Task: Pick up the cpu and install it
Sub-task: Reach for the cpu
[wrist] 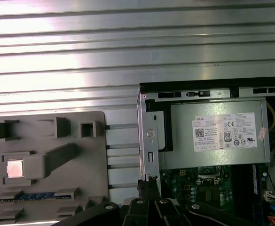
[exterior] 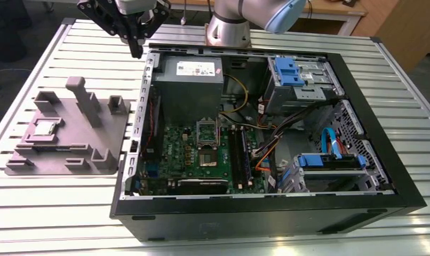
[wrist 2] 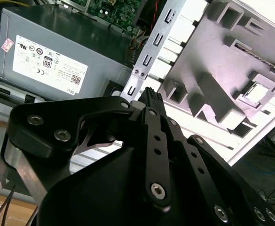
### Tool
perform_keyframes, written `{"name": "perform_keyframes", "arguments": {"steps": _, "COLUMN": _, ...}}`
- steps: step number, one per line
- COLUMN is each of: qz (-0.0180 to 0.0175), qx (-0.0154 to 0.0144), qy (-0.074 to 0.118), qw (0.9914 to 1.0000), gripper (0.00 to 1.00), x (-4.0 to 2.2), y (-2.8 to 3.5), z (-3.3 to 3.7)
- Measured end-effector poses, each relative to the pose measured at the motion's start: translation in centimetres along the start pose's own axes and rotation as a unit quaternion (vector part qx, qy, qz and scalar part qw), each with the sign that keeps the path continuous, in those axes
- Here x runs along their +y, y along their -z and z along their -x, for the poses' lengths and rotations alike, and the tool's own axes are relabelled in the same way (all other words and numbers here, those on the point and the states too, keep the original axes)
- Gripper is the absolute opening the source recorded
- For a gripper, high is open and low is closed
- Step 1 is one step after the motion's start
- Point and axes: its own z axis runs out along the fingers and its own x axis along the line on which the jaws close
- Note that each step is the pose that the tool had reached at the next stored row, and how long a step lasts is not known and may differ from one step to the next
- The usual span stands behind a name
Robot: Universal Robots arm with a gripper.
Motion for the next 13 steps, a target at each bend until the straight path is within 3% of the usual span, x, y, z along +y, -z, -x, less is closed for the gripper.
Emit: {"name": "perform_keyframes", "arguments": {"steps": 13, "qz": 0.0, "qx": 0.0, "qy": 0.0, "qw": 1.0, "gripper": 0.1, "x": -0.03, "y": 0.01, "z": -0.4}}
